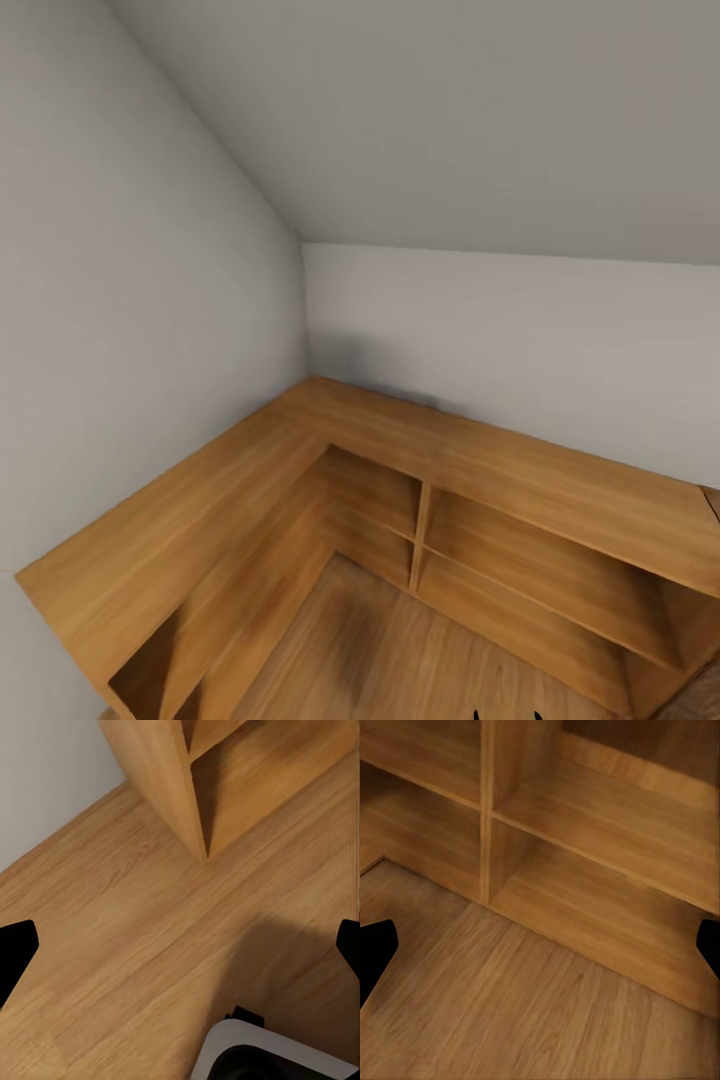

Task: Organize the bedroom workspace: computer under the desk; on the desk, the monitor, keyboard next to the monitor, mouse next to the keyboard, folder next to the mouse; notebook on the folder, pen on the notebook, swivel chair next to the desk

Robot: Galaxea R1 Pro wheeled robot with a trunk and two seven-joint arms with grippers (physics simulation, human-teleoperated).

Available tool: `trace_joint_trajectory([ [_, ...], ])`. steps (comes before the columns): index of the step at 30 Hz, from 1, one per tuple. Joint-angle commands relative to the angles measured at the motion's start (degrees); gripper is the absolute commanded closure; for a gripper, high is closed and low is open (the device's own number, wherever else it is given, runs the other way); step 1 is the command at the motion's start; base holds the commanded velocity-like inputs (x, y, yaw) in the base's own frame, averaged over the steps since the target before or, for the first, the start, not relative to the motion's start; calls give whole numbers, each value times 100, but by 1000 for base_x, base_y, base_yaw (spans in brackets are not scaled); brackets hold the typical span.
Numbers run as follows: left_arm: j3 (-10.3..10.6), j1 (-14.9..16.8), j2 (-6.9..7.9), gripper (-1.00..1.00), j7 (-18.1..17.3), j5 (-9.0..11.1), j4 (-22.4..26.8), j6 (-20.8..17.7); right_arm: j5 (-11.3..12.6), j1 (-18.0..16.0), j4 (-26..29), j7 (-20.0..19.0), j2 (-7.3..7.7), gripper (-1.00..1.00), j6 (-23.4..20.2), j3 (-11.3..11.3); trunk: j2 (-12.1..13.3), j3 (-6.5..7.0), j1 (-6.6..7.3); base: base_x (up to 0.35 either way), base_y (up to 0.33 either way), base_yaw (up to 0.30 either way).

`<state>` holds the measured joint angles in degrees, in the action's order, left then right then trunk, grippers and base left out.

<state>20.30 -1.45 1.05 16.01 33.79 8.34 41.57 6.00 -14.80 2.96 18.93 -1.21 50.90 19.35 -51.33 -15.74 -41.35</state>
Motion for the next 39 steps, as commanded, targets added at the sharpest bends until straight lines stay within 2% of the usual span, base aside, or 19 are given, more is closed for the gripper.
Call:
trace_joint_trajectory([
  [1,50,-4,3,-100,51,14,19,0,59,-5,-6,6,-2,-100,18,51,-5,-6,-2,63,0,-281],
  [9,46,-4,3,-100,49,14,19,-8,59,-5,-6,6,-2,-100,14,51,-5,-23,-2,18,46,-248],
  [15,52,-4,1,-100,45,11,19,-11,59,-5,-6,6,-3,-100,3,51,-5,-70,-2,1,213,-125],
  [24,55,-4,0,-100,42,13,19,-26,59,-5,-6,6,-2,-100,6,51,-5,-138,-2,0,22,-147],
  [39,69,-4,0,-100,42,-4,19,14,59,-5,-6,-3,4,-100,8,50,-5,-148,-2,44,21,-282],
])
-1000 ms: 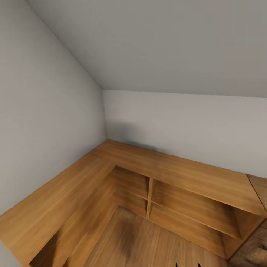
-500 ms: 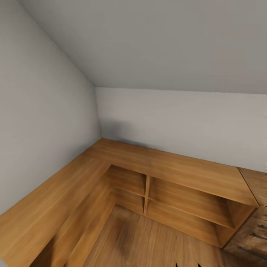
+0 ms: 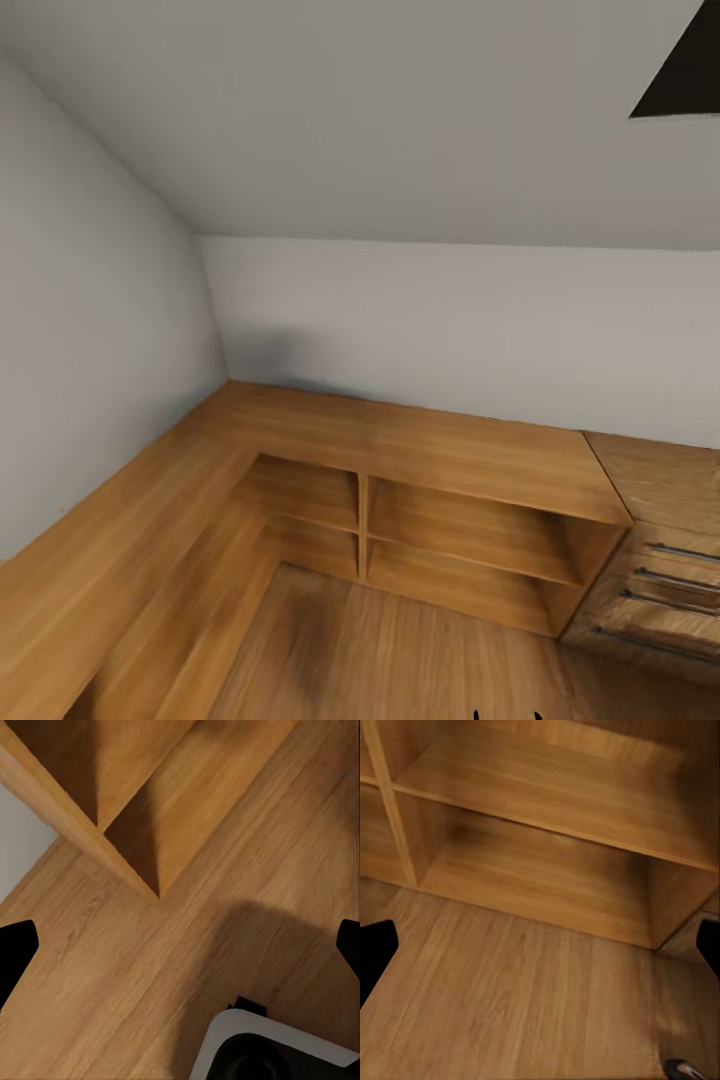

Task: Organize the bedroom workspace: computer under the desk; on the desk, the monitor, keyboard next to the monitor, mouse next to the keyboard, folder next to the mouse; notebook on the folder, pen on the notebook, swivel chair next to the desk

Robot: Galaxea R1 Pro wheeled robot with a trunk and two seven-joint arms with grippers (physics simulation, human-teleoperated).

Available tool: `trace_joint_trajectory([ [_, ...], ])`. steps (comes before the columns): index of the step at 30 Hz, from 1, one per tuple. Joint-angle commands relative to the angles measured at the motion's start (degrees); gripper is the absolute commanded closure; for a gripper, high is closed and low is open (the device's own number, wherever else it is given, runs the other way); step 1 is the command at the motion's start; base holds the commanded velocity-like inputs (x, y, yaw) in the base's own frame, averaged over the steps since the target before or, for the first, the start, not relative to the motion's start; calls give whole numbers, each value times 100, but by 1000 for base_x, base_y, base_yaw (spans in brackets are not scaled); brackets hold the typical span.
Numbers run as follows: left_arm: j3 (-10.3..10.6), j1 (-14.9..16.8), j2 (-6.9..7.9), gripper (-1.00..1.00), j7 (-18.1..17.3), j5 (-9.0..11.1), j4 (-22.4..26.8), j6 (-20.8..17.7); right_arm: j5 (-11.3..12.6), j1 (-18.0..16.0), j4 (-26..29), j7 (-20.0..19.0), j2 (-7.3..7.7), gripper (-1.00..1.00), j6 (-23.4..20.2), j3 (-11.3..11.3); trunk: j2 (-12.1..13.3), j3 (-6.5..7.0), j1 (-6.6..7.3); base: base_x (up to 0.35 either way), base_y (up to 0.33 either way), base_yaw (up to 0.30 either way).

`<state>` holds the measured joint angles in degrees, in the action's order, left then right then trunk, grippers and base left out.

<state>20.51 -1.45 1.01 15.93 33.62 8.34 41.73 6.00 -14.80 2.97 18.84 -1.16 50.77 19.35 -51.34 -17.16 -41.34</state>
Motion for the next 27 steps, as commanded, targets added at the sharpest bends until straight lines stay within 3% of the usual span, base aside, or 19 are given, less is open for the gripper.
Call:
trace_joint_trajectory([
  [1,51,-5,4,-100,51,13,19,0,59,-5,-6,6,-2,-100,21,51,-4,-6,-3,244,126,-296],
  [9,52,-5,4,-100,51,13,19,-6,59,-5,-6,6,-5,-100,21,52,-4,-6,-3,232,50,-296],
  [27,50,-5,4,-100,51,13,19,-7,42,-5,-15,-2,-11,-100,13,60,-4,-62,-3,15,1,-274],
])
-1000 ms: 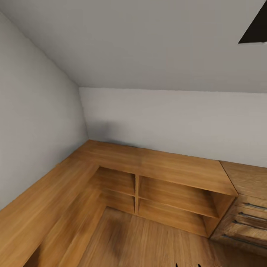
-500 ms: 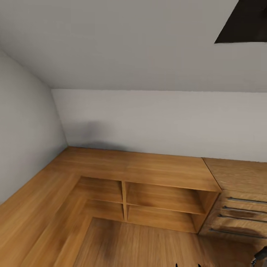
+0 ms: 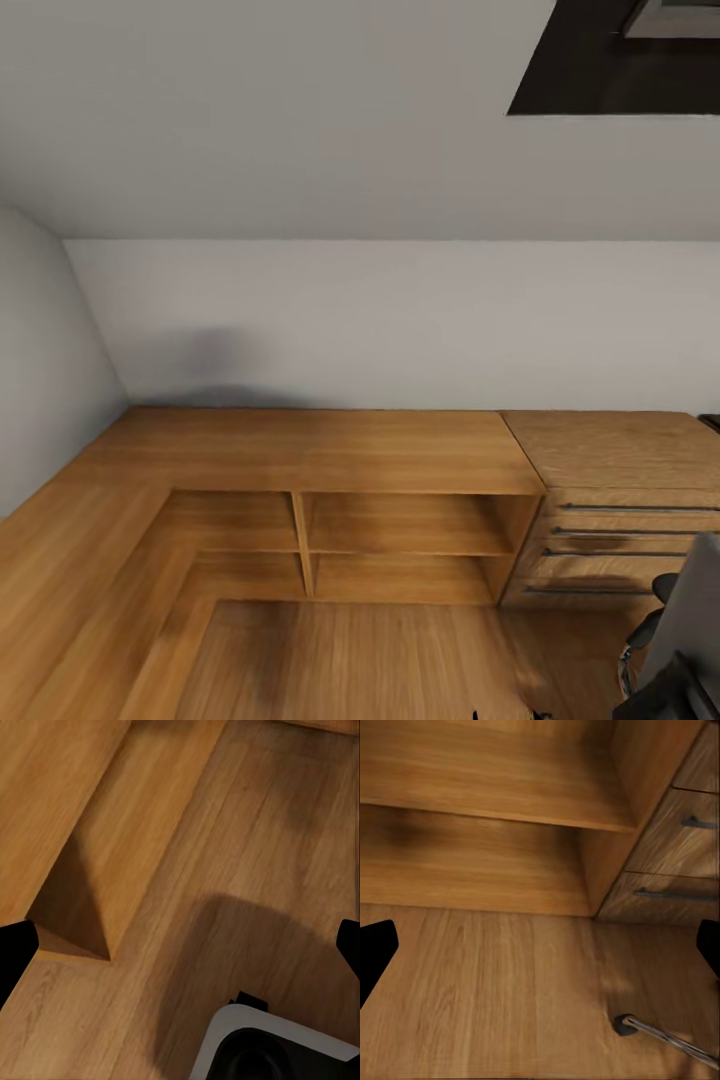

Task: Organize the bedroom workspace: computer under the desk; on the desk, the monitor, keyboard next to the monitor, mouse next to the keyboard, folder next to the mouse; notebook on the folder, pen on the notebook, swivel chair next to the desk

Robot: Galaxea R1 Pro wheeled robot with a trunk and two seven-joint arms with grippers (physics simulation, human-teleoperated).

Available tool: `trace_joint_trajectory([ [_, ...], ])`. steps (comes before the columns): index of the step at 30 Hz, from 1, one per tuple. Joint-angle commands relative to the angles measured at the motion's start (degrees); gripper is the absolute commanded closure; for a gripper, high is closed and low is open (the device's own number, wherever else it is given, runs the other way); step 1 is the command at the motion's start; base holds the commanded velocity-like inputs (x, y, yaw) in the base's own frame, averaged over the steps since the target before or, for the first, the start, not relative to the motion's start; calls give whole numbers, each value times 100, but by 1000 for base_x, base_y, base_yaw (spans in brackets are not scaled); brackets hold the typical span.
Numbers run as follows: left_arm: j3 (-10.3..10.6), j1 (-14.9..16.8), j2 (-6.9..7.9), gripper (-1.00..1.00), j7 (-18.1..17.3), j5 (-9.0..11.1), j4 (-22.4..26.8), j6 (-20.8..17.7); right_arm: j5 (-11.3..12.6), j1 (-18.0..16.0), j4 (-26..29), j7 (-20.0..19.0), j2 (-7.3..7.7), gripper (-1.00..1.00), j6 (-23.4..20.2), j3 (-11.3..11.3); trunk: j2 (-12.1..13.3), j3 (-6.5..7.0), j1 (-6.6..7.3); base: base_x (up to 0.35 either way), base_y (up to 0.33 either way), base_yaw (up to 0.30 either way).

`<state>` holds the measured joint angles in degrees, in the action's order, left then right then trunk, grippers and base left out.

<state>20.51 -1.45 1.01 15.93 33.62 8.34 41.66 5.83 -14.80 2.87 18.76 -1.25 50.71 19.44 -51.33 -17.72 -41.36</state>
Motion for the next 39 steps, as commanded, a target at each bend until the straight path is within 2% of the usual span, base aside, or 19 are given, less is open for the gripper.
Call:
trace_joint_trajectory([
  [1,49,-4,4,-100,51,13,18,0,59,-5,-6,6,-3,-100,21,51,-5,-12,-1,0,0,-248],
  [10,51,-4,-3,-100,51,13,18,3,53,-5,-6,5,-4,-100,31,51,-5,-62,-1,0,2,-247],
  [20,57,-4,-4,-100,51,11,18,-5,48,-5,1,11,5,-100,59,50,-5,-117,-1,52,169,-247],
  [39,58,-4,0,-100,51,13,18,-9,56,-5,-6,5,2,-100,68,51,-5,-185,-1,2,5,-260],
])
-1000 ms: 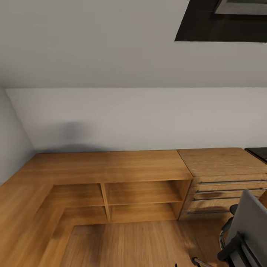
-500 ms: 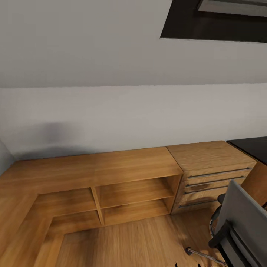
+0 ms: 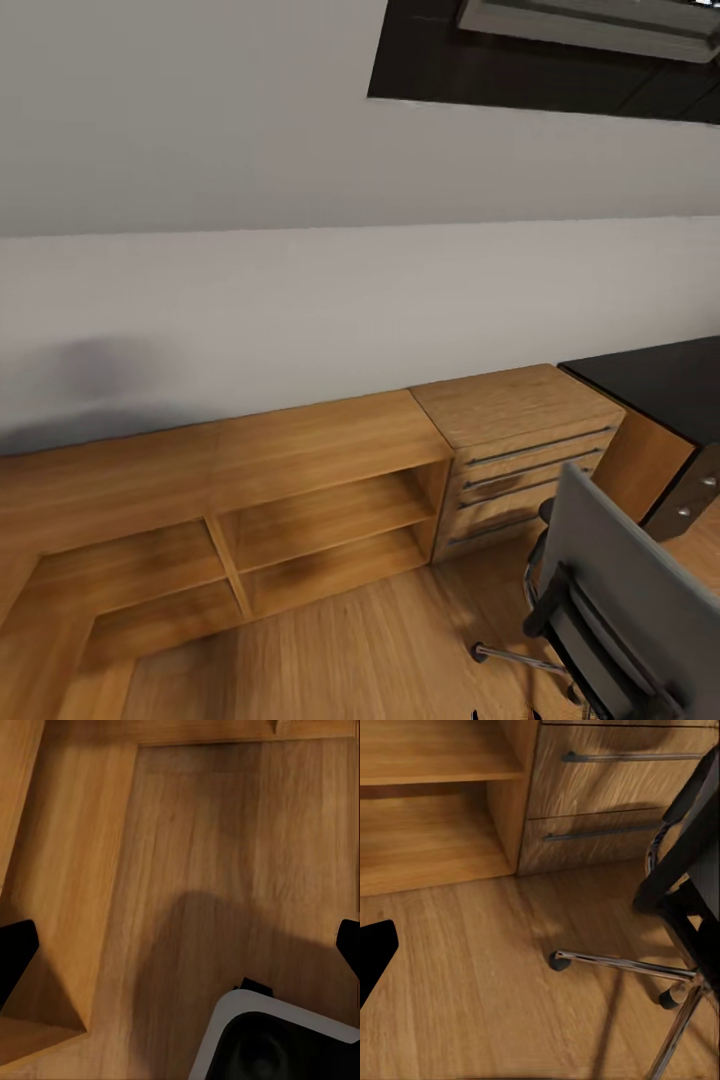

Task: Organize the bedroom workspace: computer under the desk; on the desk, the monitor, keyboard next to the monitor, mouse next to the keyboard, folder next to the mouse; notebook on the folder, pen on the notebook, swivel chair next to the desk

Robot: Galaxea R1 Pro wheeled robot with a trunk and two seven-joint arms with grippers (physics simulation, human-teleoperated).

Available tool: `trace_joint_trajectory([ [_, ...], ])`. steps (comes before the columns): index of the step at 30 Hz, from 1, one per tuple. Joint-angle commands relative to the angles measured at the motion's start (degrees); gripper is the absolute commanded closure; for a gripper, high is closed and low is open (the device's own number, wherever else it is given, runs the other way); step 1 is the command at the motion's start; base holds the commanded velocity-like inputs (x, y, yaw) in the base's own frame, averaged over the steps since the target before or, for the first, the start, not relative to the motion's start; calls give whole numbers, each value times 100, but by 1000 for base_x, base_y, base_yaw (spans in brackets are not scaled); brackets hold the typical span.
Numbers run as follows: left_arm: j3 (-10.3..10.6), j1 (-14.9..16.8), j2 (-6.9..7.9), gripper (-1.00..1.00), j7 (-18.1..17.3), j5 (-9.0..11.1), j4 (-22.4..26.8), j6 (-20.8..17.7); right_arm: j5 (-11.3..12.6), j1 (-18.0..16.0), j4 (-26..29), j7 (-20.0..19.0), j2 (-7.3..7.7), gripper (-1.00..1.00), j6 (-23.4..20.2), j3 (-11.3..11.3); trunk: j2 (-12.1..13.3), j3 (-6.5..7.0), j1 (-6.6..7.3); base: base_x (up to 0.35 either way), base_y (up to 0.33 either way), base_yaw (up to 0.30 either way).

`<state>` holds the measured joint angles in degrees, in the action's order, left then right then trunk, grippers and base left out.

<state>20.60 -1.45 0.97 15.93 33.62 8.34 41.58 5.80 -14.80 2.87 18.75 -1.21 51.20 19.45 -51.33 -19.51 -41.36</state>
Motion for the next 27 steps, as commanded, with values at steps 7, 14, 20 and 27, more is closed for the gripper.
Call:
trace_joint_trajectory([
  [7,48,-5,8,-100,51,13,19,0,56,-5,-6,5,-2,-100,36,56,-5,-6,-1,0,0,-294],
  [14,46,-5,8,-100,51,16,19,0,53,-5,-6,5,-2,-100,39,59,-5,-6,-1,1,29,-296],
  [20,43,-5,8,-100,51,20,19,1,64,-5,-10,14,-2,-100,32,52,-5,16,-1,62,142,-276],
  [27,33,-5,9,-100,51,19,19,7,39,-2,-279,-34,-20,-100,27,66,-5,59,-1,8,12,-229],
])
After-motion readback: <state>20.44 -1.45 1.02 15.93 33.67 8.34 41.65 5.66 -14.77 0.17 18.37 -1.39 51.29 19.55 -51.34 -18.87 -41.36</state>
